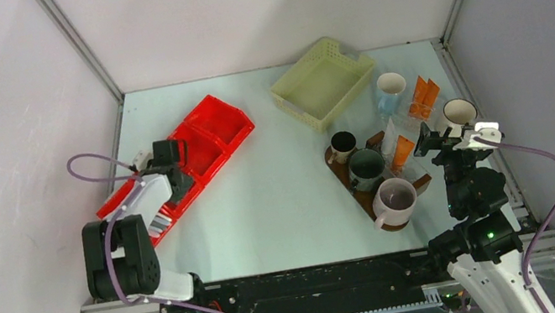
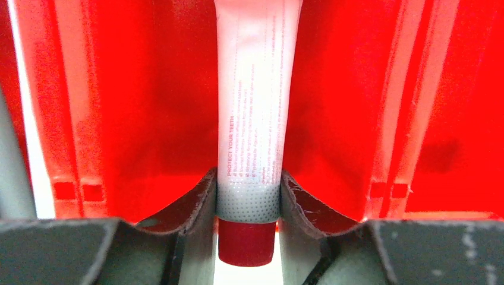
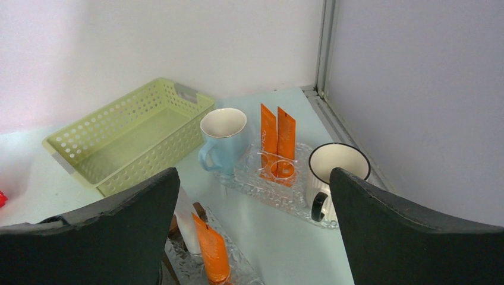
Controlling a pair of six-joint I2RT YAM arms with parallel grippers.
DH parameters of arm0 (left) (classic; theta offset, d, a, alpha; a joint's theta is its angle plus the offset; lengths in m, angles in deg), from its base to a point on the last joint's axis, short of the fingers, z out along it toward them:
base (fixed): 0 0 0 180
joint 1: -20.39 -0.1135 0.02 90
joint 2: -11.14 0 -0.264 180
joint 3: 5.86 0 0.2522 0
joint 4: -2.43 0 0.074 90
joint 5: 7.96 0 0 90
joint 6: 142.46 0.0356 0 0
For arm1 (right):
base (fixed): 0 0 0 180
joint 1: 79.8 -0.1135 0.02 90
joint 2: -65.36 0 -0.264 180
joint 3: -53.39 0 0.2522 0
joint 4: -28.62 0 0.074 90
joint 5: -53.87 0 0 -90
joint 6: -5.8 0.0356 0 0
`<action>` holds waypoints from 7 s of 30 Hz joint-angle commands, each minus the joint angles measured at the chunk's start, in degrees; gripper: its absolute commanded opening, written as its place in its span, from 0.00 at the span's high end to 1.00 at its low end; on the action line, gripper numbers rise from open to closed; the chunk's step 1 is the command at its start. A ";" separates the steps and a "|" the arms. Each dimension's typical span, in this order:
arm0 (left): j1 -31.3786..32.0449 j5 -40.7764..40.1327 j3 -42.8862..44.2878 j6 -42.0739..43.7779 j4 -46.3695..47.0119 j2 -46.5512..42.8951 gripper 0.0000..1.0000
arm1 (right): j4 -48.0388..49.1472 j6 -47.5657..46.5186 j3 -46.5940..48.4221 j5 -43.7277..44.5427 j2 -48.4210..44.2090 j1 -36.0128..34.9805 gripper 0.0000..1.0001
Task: Prepare toiletry sets of a toothbrush and toothpaste on the tray
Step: Pick up the toothpaste from the storage box, then place the toothpaste in the toothpaste holder.
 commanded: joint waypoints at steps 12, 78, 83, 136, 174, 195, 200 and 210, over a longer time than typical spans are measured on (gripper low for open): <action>0.93 0.54 0.79 4.72 -2.69 -20.13 0.86 | 1.01 6.57 2.30 -0.28 -2.00 -0.72 0.01; 67.60 11.03 -3.93 56.48 70.31 -15.21 0.87 | 7.56 38.38 23.57 -47.79 27.77 -4.90 0.37; 68.43 10.53 -3.61 56.33 71.20 -14.33 0.87 | 8.71 38.64 22.29 -46.90 27.56 -5.18 0.49; 42.10 -12.88 0.62 33.99 14.73 -40.50 0.00 | -9.88 10.18 12.82 -7.46 4.93 1.40 1.00; 9.48 -2.75 -8.19 34.98 11.54 -55.40 0.00 | 3.12 10.09 -3.88 -1.29 11.01 1.85 1.00; 7.94 -1.08 -9.11 34.24 12.27 -56.27 0.00 | -0.05 8.92 -2.37 -5.24 7.52 1.87 1.00; 7.73 -0.72 -9.14 34.14 12.27 -56.16 0.00 | -1.27 9.09 -2.35 -3.86 7.69 1.85 1.00; 7.45 -0.46 -9.26 34.05 12.35 -56.54 0.00 | -1.09 10.38 -2.83 -2.40 10.46 1.85 1.00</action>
